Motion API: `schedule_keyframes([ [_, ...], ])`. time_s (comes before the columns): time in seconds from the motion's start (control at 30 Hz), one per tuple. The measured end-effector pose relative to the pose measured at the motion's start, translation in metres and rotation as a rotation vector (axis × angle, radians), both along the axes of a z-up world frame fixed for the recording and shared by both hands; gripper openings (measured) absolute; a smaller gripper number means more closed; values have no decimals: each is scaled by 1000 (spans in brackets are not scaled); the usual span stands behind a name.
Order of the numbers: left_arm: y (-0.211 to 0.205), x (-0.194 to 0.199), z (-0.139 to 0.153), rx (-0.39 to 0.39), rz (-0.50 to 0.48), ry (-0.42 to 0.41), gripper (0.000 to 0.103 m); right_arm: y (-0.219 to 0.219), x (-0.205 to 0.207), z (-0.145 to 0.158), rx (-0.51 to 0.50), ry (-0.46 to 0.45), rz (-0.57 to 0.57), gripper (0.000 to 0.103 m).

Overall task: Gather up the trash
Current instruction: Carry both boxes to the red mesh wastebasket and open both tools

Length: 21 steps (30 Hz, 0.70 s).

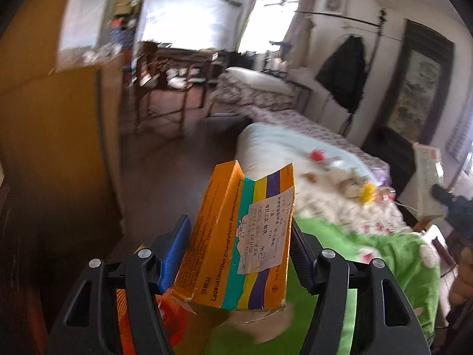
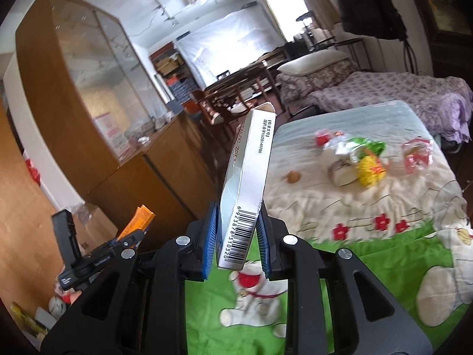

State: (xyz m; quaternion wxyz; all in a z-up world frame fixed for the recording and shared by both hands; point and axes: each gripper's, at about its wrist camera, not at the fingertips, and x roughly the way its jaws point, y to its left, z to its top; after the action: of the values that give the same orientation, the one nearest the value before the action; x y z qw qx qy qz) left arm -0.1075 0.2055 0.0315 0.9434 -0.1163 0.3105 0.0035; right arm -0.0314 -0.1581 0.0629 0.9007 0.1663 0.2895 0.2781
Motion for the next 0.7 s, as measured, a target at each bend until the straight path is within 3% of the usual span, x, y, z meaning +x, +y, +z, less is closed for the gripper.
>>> schedule_keyframes([
  [0.1, 29, -3, -26, 26, 76, 75, 65, 23, 0, -3, -26, 15, 46, 26],
  [0.23, 64, -11, -60, 19, 162, 151, 85, 57, 2, -11, -69, 42, 111, 26],
  [0.3, 81, -19, -72, 3, 198, 174, 90, 74, 1, -16, -91, 54, 141, 26],
  [0.7, 159, -70, -107, 2, 446, 223, 97, 209, 2, -54, -254, 136, 413, 27],
])
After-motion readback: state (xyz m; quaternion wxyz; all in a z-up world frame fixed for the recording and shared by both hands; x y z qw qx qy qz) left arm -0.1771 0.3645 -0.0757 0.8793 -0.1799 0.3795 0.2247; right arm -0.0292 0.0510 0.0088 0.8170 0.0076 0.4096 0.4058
